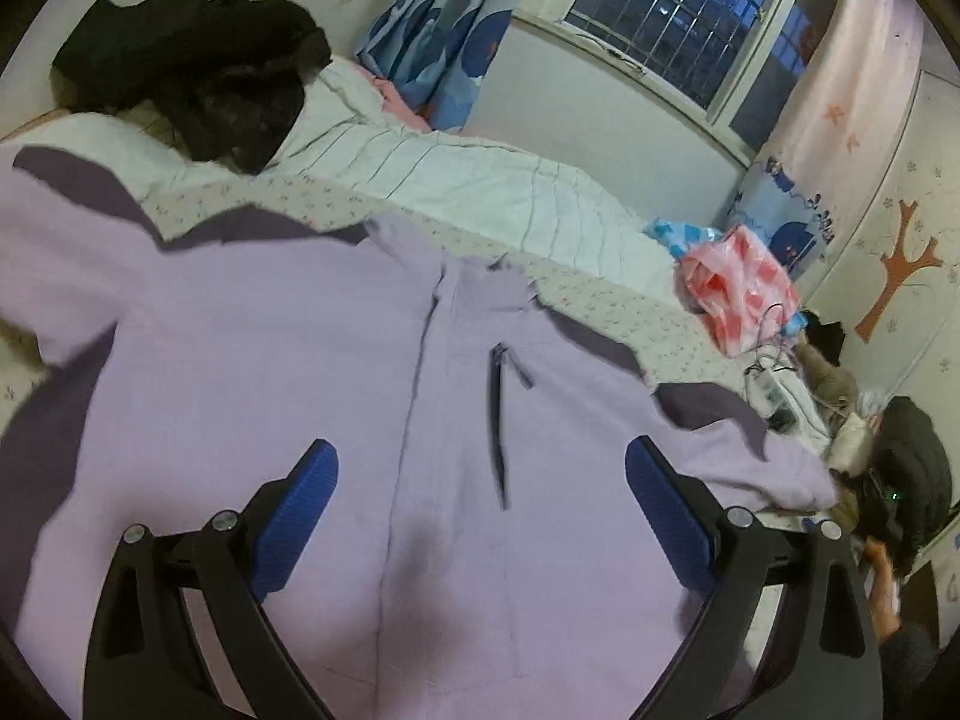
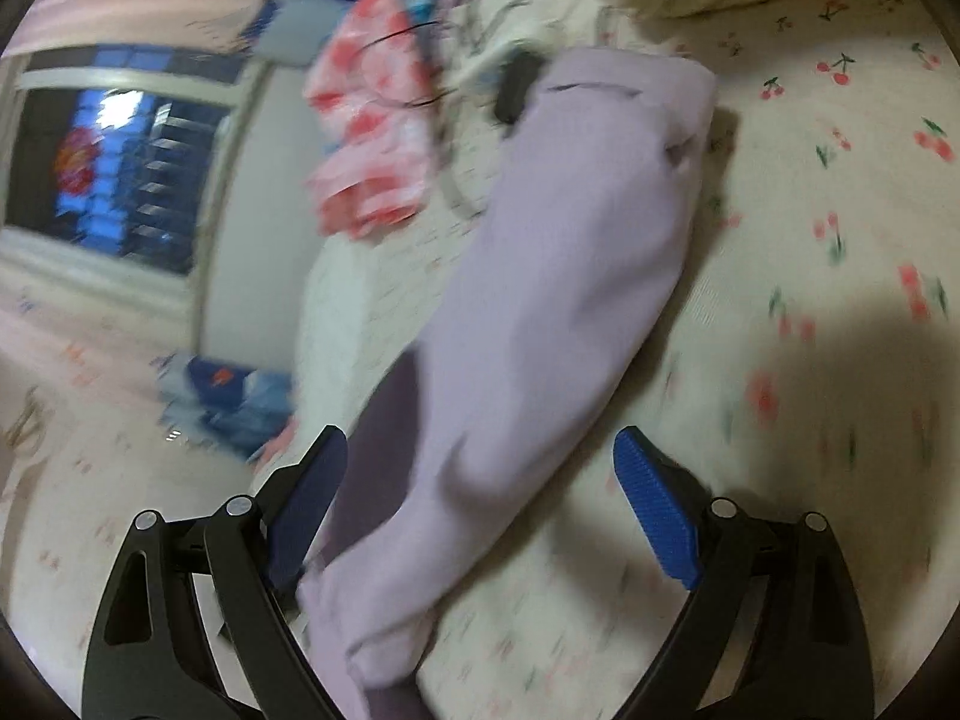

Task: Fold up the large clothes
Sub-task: 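Grasp the sleeve cuff with the right gripper and raise it above the jacket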

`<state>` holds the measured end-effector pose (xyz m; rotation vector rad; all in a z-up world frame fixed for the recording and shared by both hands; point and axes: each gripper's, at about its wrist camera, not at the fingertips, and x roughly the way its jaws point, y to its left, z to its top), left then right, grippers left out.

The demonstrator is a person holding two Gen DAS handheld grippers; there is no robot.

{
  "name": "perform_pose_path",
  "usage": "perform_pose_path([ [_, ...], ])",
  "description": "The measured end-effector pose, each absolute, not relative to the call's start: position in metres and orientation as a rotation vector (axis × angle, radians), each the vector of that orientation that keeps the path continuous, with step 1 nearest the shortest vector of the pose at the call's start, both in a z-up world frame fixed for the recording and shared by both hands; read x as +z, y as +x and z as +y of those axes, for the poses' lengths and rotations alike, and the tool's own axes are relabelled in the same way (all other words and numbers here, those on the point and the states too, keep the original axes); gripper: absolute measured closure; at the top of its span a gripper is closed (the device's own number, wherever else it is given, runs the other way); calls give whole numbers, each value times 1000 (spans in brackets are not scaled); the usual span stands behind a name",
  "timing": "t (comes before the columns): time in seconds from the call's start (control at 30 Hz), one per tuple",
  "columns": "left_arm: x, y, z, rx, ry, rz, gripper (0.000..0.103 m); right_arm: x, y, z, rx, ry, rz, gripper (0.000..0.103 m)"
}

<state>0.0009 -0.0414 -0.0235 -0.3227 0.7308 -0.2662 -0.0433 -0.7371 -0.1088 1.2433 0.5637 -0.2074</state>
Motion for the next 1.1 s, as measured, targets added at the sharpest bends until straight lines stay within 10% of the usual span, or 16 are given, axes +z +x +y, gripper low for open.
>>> perform_pose_path([
  [0.1,-39,11,-43,-270,-319,799,9,-117,-25,-752,-256,1220,511,17],
  [0.17,-40,10,-40,-258,-319,791,9,-118,-14,-761,-267,1184,495,45],
  [0.2,-39,9,-39,-254,-314,786,9,-120,-7,-764,-282,1168,520,84],
  [0.23,-39,9,-39,-254,-308,782,8,-121,-4,-766,-286,1173,522,89],
  [0.5,-38,8,-36,-158,-240,762,7,-15,-8,-725,-188,917,222,92],
  [0.83,-24,-17,-50,-106,12,694,7,-88,-9,-730,-322,1074,330,92],
  [1.1,-18,-20,-37,-104,-2,702,7,-42,-12,-717,-280,1013,270,92],
])
